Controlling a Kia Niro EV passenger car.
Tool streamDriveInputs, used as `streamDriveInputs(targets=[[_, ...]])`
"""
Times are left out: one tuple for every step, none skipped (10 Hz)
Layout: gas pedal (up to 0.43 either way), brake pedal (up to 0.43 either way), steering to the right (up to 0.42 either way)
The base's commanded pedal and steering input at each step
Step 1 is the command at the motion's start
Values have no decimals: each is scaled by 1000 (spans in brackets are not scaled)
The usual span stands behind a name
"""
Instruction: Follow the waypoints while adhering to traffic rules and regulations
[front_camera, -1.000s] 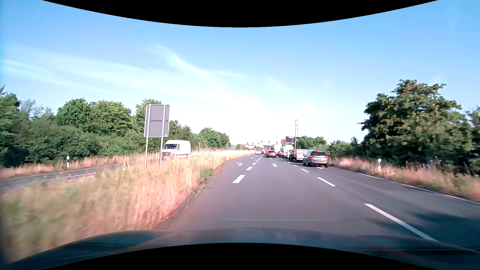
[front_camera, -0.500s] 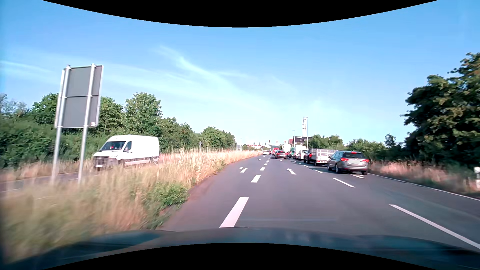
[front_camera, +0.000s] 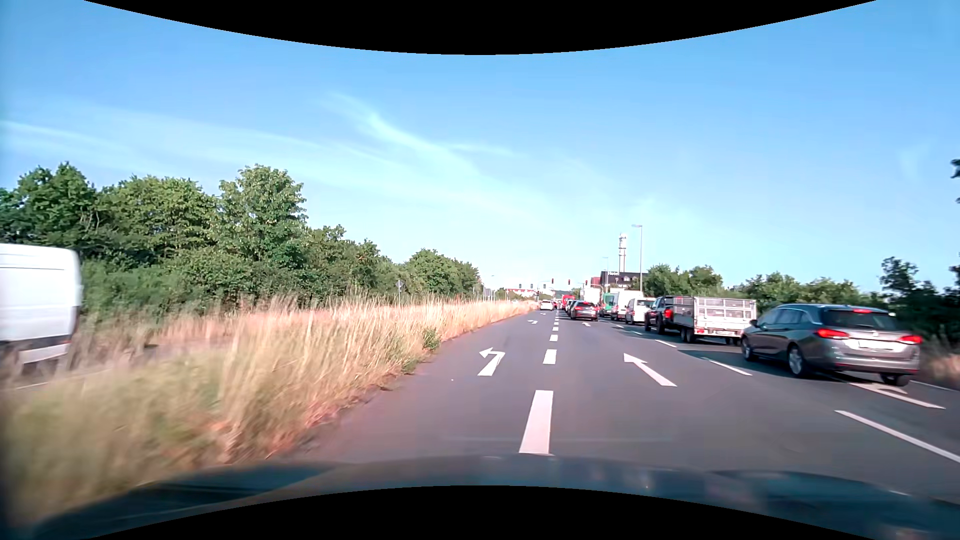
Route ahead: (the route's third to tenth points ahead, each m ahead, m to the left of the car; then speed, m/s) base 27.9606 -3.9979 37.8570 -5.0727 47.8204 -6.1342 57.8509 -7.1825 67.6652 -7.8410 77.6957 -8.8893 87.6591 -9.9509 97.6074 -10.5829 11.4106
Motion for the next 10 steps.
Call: streamDriveInputs(targets=[[0,18,-8],[0,30,-4],[0,55,2],[0,73,7],[0,91,14],[0,104,18],[0,110,24],[0,116,26],[0,122,26],[0,128,26]])
